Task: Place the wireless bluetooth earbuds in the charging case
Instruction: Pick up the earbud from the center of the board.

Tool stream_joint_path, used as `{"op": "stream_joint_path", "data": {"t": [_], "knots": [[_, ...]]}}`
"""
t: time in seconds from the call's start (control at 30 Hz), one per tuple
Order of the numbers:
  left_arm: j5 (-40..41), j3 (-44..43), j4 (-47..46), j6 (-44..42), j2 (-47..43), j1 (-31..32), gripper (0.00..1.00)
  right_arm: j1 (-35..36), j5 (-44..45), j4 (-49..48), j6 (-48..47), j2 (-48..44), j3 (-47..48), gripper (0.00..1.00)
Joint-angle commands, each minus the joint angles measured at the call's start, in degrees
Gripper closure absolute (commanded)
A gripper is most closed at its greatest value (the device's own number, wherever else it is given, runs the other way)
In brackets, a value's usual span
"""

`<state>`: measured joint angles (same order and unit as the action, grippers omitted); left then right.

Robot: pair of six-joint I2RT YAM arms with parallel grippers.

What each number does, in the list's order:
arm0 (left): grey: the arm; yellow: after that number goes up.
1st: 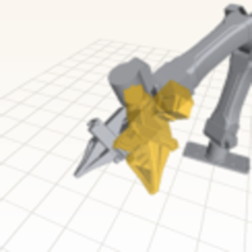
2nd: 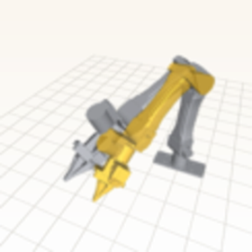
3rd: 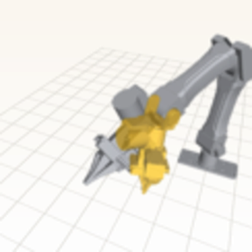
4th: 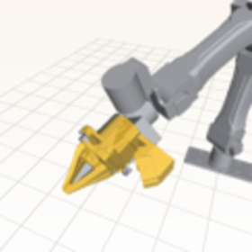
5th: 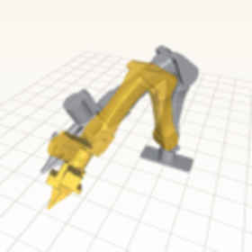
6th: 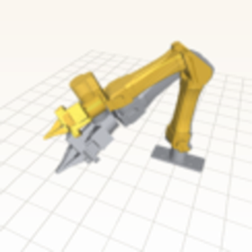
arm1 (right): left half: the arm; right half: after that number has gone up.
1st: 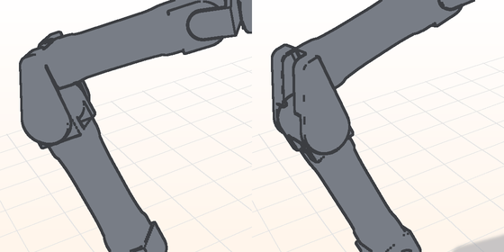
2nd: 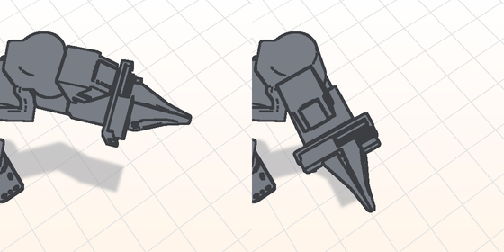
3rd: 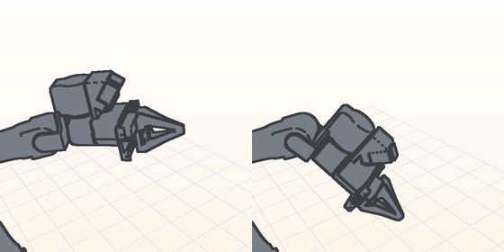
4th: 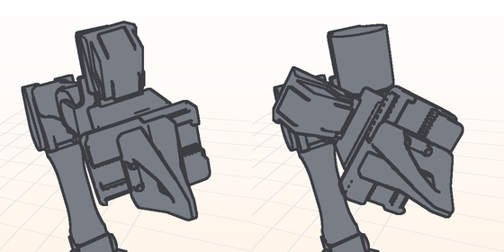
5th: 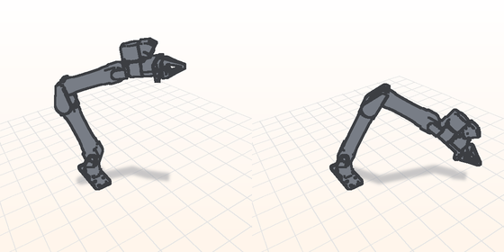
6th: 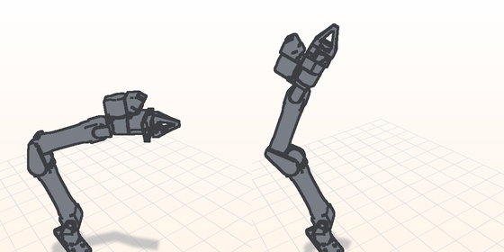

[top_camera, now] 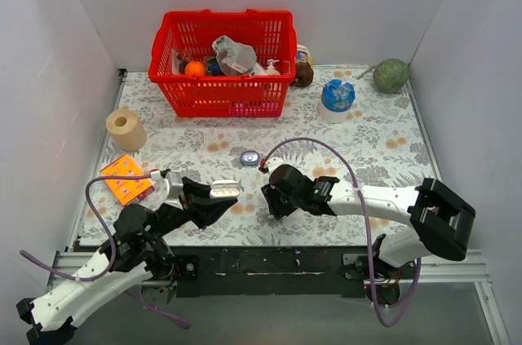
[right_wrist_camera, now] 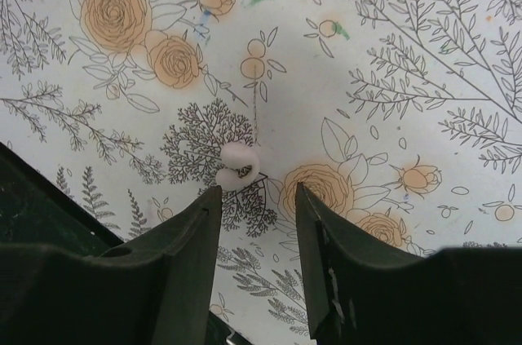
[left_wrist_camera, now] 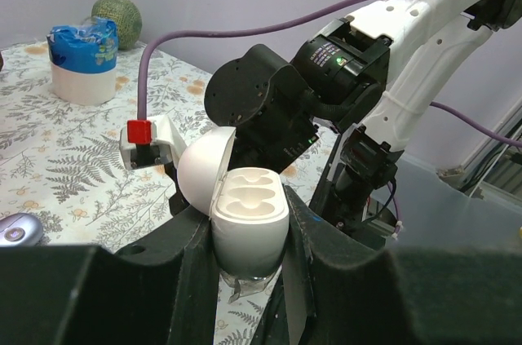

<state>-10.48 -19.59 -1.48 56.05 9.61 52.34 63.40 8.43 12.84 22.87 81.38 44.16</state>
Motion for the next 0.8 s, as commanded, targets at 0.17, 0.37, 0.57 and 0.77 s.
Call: {"op": "stream_joint_path", "data": {"t": [0.17,0.37,0.57,0.77], "knots": [[1.5,-2.1,1.1,-1.0,-0.5,0.0,1.0,-1.3,2.9,-4.0,1.0,2.5,1.7,0.54],[1.3,-2.2,1.1,-0.9,-0.2,0.0,1.0,-1.3,2.8,-4.5,1.9,2.2,-0.2,0.54],[1.3,-2.1,1.0,-1.0,0.2,0.0,1.0,-1.1,1.8,-4.8,2.0,2.5,-0.7,0.52],[0.7,-2.0,0.8,-0.8,0.7,0.0,1.0,0.0,2.1,-4.6,2.3,3.3,-0.7,0.52]]}}
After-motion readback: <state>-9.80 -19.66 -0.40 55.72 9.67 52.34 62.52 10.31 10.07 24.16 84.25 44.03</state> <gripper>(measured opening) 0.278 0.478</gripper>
